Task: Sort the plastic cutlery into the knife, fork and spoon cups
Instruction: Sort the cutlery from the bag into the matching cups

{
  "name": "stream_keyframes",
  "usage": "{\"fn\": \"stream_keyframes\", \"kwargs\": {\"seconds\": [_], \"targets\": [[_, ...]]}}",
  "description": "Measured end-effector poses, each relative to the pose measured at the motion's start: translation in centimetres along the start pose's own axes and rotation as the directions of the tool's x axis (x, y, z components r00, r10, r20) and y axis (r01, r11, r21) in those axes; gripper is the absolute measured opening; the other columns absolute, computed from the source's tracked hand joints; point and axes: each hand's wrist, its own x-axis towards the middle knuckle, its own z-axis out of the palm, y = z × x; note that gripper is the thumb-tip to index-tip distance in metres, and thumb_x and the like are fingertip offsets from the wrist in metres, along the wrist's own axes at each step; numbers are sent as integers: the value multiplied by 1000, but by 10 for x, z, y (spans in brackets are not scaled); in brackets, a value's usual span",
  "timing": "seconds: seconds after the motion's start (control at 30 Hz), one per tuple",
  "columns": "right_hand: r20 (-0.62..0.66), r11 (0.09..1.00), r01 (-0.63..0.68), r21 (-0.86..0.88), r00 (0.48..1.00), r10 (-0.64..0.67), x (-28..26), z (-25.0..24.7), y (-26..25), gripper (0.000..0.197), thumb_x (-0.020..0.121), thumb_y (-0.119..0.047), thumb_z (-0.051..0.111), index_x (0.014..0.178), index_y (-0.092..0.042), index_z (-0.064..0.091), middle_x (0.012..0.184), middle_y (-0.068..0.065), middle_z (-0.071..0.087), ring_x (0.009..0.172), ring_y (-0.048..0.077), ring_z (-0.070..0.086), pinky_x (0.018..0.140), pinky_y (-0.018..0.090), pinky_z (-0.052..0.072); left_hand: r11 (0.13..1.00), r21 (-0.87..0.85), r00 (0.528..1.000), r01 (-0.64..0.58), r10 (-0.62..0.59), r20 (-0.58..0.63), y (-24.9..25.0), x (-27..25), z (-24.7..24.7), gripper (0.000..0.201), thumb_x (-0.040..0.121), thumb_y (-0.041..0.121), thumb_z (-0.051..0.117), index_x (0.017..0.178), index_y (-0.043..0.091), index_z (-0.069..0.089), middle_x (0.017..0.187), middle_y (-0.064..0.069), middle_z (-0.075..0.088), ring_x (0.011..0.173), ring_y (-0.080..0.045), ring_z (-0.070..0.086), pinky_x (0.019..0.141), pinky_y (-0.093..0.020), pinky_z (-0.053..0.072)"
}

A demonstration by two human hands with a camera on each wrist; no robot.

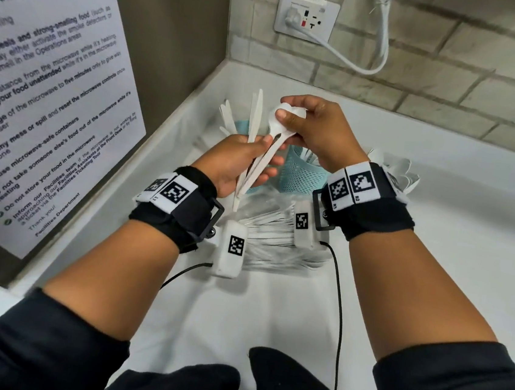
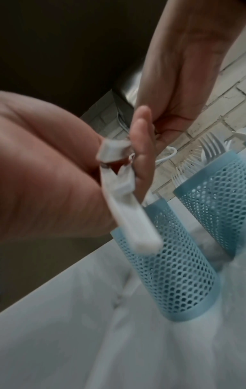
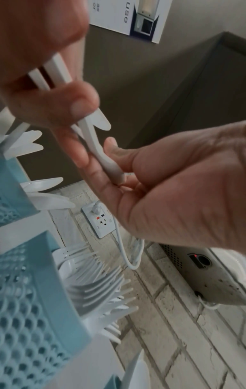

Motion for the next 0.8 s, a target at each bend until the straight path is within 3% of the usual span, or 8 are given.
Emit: {"fn": "stream_keyframes", "kwargs": {"seconds": [0.17, 0.3, 0.37, 0.47, 0.53, 0.63, 0.7, 0.8], "targets": [[-98, 978, -83, -193, 993, 65, -1, 1, 3, 20, 92, -7, 56, 106, 5, 62, 92, 16, 62, 64, 15, 62, 52, 19, 56, 996, 88, 991, 11, 1, -135, -8, 1, 8, 21, 99, 24, 44, 87, 16, 59, 60, 2, 61, 37, -2, 52, 39, -12, 43], [-183, 925, -111, -363, 982, 46, 0, 6, 5, 32, 92, -20, 56, 86, 10, 66, 86, 25, 69, 74, 32, 69, 76, 42, 58, 968, 247, 975, -47, 98, -200, -14, 3, 14, 19, 98, 23, 43, 88, 16, 57, 63, -1, 52, 39, -6, 41, 36, -11, 31], [-157, 910, -143, -388, 984, 88, -2, 9, 3, 41, 91, -31, 57, 69, 4, 59, 81, 26, 68, 77, 36, 69, 81, 46, 55, 940, 330, 970, -88, 156, -185, -15, 2, 15, 18, 98, 24, 44, 93, 15, 58, 62, -1, 51, 44, -9, 40, 37, -12, 32], [-125, 880, -183, -438, 982, 143, -4, 10, 1, 41, 88, -39, 60, 62, -9, 48, 68, 16, 60, 66, 29, 65, 69, 39, 57, 910, 401, 966, -109, 192, -173, -15, 2, 14, 19, 98, 27, 44, 93, 16, 58, 63, 1, 52, 47, -9, 42, 39, -12, 34], [-109, 873, -184, -452, 983, 150, -4, 9, 1, 31, 89, -28, 59, 67, -8, 50, 62, 10, 54, 57, 23, 56, 59, 33, 53, 912, 397, 968, -101, 182, -170, -16, 2, 13, 20, 98, 28, 44, 91, 15, 58, 65, 1, 54, 48, -9, 43, 40, -12, 34], [-100, 913, -195, -359, 980, 170, -5, 8, 0, 4, 93, -9, 47, 92, -9, 51, 67, 12, 52, 50, 18, 52, 50, 27, 47, 945, 318, 976, -73, 133, -171, -15, 1, 12, 23, 98, 27, 44, 83, 16, 56, 67, 0, 54, 49, -8, 42, 41, -14, 33], [-78, 922, -179, -342, 984, 162, -5, 7, 2, 12, 96, -14, 46, 108, -15, 45, 71, 7, 53, 49, 13, 51, 41, 19, 42, 953, 296, 980, -66, 118, -160, -14, 1, 13, 23, 98, 27, 44, 88, 12, 58, 68, 0, 54, 49, -8, 42, 42, -15, 34], [-85, 914, -153, -377, 988, 130, -7, 5, 5, 7, 96, -15, 44, 101, -15, 49, 74, 5, 56, 45, 8, 50, 35, 15, 38, 959, 277, 988, -50, 88, -127, -14, 2, 15, 27, 98, 29, 45, 99, 7, 60, 69, 1, 56, 50, -7, 43, 43, -15, 36]]}}
